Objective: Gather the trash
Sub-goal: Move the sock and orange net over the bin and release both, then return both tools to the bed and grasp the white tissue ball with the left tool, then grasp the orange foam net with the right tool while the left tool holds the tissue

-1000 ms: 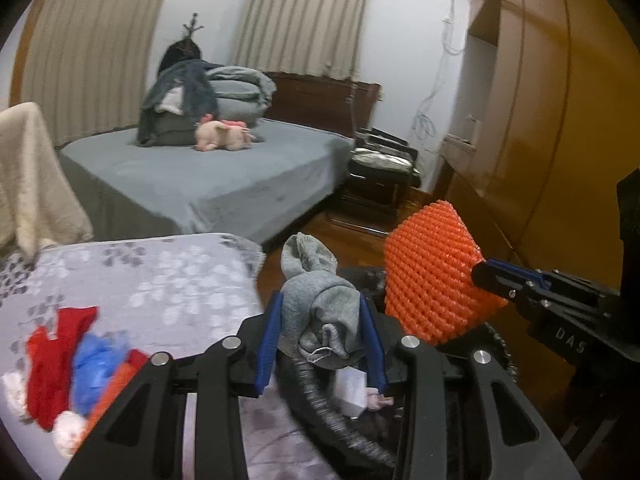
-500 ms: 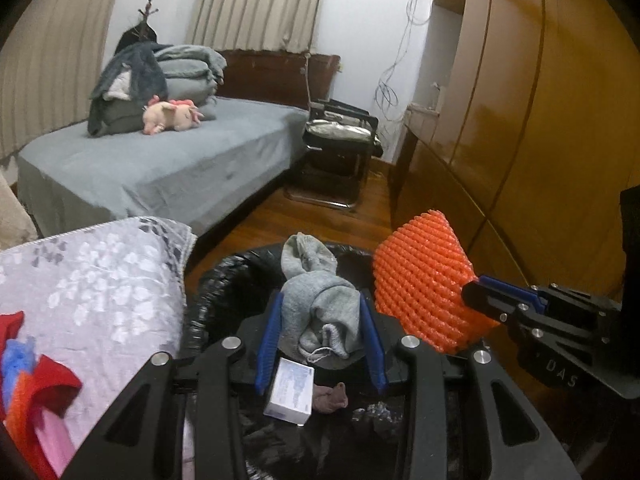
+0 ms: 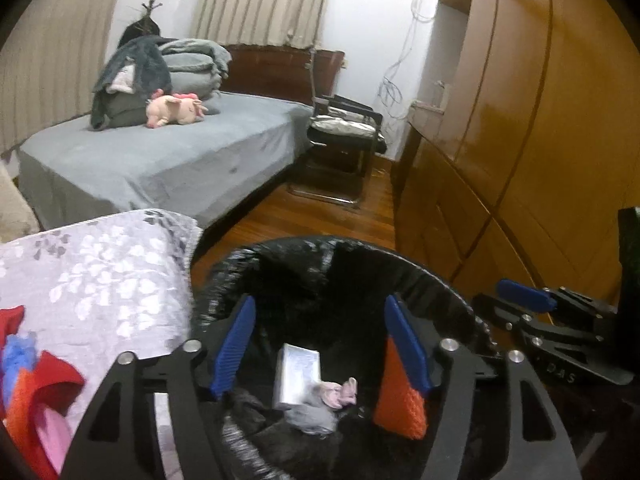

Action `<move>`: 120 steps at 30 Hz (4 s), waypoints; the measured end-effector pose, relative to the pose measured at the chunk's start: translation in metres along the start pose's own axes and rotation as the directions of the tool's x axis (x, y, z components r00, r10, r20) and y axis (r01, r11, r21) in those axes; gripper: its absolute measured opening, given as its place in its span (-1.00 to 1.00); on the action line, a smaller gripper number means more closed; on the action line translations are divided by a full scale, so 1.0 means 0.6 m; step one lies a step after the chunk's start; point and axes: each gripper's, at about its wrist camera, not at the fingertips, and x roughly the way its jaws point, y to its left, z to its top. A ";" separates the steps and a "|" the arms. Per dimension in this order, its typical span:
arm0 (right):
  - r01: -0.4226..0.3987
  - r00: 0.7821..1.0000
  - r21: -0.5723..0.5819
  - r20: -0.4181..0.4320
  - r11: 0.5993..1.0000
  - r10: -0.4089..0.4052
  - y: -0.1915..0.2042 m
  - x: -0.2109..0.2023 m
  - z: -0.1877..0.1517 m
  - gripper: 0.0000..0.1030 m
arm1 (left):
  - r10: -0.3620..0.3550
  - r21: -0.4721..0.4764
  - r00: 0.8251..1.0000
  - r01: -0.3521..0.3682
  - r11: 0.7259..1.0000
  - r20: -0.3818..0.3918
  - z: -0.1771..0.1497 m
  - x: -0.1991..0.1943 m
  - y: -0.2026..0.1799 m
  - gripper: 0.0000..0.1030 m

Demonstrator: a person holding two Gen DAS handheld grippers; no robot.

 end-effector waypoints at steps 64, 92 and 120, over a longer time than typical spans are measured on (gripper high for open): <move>-0.364 0.931 -0.269 -0.083 0.892 0.355 0.464 0.040 -0.038 0.82 | 0.464 -0.270 0.876 -0.482 0.833 -0.132 -0.208 -0.234 0.389 0.42; -0.459 0.888 -0.283 -0.119 0.842 0.444 0.525 0.016 -0.038 0.53 | 0.494 -0.295 0.867 -0.491 0.820 -0.070 -0.198 -0.317 0.405 -0.35; -0.572 0.820 -0.333 -0.215 0.750 0.530 0.593 -0.017 -0.061 -0.91 | 0.512 -0.300 0.857 -0.503 0.810 -0.053 -0.221 -0.357 0.415 -0.35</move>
